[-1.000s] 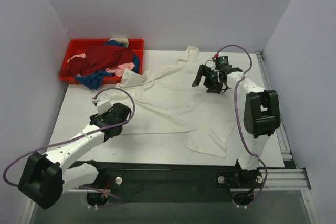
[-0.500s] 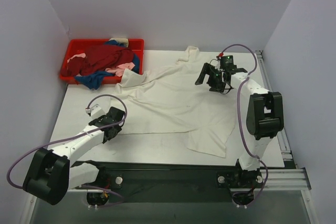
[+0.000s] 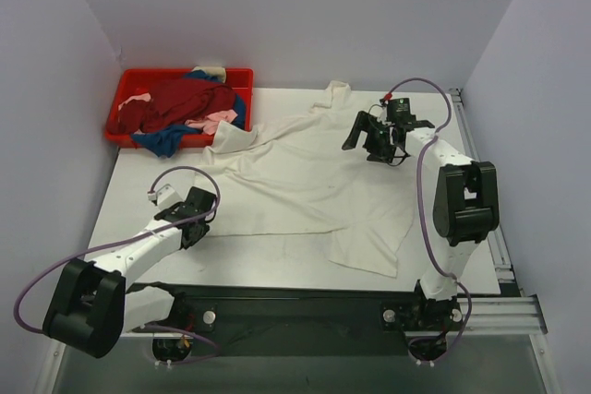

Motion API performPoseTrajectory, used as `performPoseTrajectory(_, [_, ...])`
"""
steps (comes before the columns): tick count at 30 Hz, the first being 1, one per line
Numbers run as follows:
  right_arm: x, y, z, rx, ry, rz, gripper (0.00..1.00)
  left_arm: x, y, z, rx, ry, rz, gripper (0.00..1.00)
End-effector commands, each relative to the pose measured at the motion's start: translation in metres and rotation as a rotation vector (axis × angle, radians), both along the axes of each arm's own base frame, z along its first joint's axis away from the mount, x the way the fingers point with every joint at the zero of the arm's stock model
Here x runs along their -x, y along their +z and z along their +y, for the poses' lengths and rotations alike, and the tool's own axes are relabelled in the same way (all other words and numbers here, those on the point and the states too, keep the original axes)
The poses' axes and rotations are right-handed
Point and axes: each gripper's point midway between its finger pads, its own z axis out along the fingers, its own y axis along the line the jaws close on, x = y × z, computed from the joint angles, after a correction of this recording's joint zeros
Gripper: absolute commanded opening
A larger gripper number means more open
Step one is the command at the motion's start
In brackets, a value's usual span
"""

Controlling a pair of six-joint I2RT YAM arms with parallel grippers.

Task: Fold and stack the t-shirts
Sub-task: Grap the side of the flattened tshirt closest away from the robot with both arms

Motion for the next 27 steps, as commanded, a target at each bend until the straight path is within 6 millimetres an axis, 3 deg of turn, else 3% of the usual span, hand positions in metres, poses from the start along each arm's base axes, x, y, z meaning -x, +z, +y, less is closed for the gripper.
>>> performPoseTrajectory(1, [0.002, 0.021, 0.001, -0.025, 0.005, -0.044, 0.95, -0.010, 0.001, -0.007, 0.034, -0.002, -0.009, 0.43])
performPoseTrajectory(6, [0.005, 0.024, 0.002, -0.030, 0.008, -0.053, 0.95, -0.009, -0.003, -0.008, 0.044, -0.010, 0.008, 0.20])
performPoseTrajectory(10, [0.009, 0.025, 0.005, -0.035, 0.015, -0.055, 0.95, -0.013, -0.004, -0.013, 0.069, -0.043, -0.004, 0.12])
performPoseTrajectory(14, [0.018, 0.027, 0.011, -0.035, 0.036, -0.059, 0.93, -0.030, 0.011, -0.015, 0.057, -0.109, -0.077, 0.00])
performPoseTrajectory(19, [0.041, 0.026, 0.016, -0.002, 0.045, -0.057, 0.91, -0.058, 0.037, -0.010, 0.024, -0.147, -0.190, 0.00])
performPoseTrajectory(23, [0.066, 0.018, 0.022, 0.061, 0.056, -0.045, 0.90, -0.074, 0.048, 0.013, -0.025, -0.118, -0.231, 0.00])
performPoseTrajectory(27, [0.099, -0.002, 0.027, 0.122, 0.072, 0.004, 0.90, -0.087, 0.055, 0.026, -0.031, -0.108, -0.270, 0.00])
